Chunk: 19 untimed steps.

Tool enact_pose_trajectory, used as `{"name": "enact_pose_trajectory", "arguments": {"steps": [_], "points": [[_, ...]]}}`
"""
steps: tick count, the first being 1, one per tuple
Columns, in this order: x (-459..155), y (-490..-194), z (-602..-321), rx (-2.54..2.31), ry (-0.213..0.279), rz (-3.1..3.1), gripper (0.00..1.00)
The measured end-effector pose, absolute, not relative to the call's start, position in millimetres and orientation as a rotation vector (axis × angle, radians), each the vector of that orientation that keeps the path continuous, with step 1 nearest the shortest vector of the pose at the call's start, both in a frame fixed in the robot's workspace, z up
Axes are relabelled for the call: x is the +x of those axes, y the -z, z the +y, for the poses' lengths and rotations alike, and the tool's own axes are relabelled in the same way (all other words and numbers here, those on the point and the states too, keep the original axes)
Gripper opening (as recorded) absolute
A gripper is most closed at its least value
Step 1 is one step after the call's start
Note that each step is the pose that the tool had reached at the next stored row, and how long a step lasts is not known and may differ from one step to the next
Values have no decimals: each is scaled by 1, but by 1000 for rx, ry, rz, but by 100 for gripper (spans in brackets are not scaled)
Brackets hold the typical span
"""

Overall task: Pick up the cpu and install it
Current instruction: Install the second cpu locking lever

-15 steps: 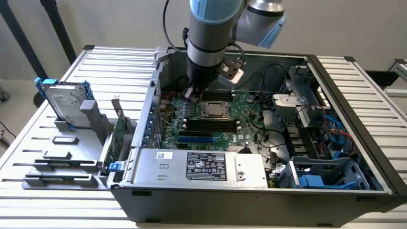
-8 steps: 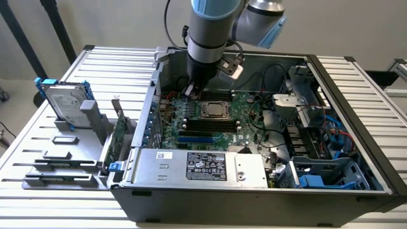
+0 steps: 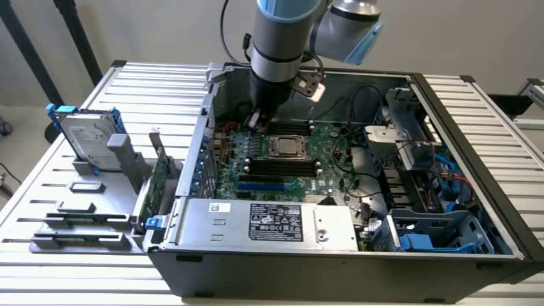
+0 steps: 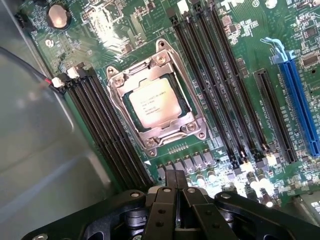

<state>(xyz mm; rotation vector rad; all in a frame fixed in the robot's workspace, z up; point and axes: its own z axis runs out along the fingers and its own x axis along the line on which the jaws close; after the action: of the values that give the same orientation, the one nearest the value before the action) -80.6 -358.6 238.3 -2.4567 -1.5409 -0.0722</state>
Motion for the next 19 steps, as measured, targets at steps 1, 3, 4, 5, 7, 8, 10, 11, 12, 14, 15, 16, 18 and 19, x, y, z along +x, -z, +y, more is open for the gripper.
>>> {"name": "enact_pose_trajectory", "arguments": {"steps": [1,3,4,5,7,8,10,11,12,14,15,16,18,19], "points": [[-81,-238,-358,-2451,71,-1554,11],[-81,-239,-358,-2440,69,-1580,11],[-81,-239,-358,-2434,69,-1592,11],[-81,-239,-358,-2427,69,-1605,11],[-81,-240,-358,-2413,70,-1631,11],[-81,-240,-358,-2406,71,-1644,11],[-81,-241,-358,-2392,74,-1669,11],[-81,-241,-358,-2385,76,-1682,11],[-81,-241,-358,-2378,77,-1695,11],[-81,-241,-358,-2364,81,-1721,11],[-81,-241,-357,-2357,83,-1734,11],[-81,-241,-357,-2350,85,-1747,11],[-81,-241,-357,-2337,90,-1772,11],[-81,-241,-357,-2331,93,-1785,11]]}}
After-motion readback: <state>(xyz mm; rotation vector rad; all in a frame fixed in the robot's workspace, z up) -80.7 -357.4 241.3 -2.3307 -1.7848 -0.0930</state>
